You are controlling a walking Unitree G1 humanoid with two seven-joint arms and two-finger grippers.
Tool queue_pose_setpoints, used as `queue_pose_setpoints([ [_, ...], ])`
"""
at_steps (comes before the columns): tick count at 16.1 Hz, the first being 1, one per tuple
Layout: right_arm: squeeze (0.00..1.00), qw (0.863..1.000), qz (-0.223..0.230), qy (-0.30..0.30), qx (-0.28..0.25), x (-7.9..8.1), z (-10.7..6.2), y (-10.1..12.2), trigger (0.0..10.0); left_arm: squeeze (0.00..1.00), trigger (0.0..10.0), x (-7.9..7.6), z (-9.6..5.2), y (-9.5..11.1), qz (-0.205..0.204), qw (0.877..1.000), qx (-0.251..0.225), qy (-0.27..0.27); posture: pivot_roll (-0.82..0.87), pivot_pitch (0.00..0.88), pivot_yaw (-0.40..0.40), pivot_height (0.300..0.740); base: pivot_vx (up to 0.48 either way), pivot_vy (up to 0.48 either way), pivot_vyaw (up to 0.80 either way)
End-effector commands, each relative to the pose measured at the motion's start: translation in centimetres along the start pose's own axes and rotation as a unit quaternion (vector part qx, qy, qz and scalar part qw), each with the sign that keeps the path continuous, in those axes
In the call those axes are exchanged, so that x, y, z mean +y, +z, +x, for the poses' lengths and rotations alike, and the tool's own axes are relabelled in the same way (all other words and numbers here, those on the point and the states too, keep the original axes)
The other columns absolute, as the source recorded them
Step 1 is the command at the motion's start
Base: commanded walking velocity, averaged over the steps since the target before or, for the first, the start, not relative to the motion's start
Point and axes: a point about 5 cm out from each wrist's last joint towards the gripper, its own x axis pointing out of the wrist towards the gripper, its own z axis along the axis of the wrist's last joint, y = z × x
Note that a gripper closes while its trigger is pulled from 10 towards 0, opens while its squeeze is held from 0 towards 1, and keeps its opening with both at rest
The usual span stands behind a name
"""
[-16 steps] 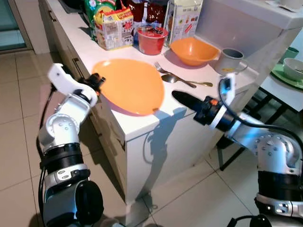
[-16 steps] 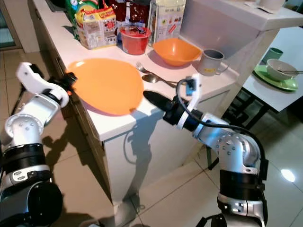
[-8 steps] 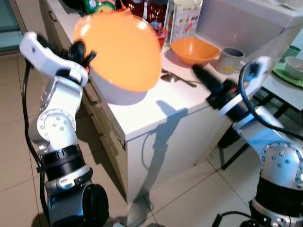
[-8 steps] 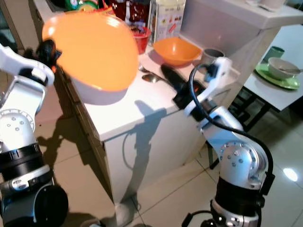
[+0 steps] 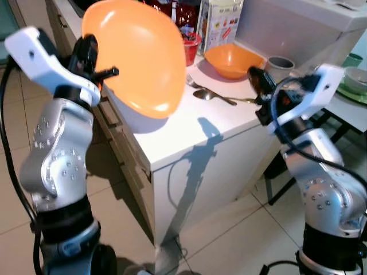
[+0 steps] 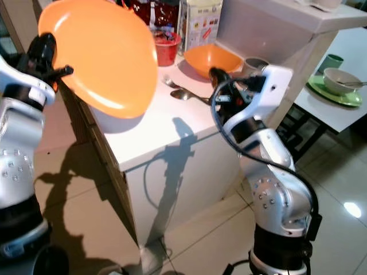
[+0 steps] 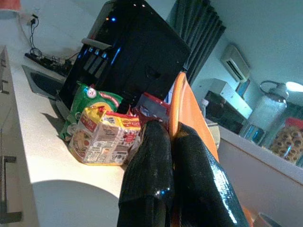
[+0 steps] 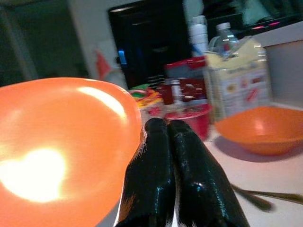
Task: Setting the table
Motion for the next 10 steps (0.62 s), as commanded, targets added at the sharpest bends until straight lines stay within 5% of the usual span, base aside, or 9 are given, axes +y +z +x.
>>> queue_pose_setpoints([
  [1,0.00,1.000,-0.019,-0.019,-0.009,-0.6,-0.1,0.2,10.0,0.00,10.0,-0.9,0.0,0.0,0.009,1.000,-0.015,-0.020,0.06,0.000,-0.056,0.740,0.000,0.000,0.00],
  [5,0.00,0.994,-0.081,-0.053,-0.042,-1.1,-0.4,0.1,10.0,0.00,10.0,-1.3,-0.4,-0.4,0.083,0.995,-0.017,-0.049,0.06,0.000,-0.059,0.740,0.000,0.000,0.00],
  [10,0.00,0.990,-0.114,-0.042,-0.064,-0.9,-0.6,0.0,10.0,0.00,10.0,-1.7,-0.5,-1.5,0.128,0.990,-0.011,-0.064,0.05,0.000,-0.054,0.740,0.000,-0.450,0.00],
])
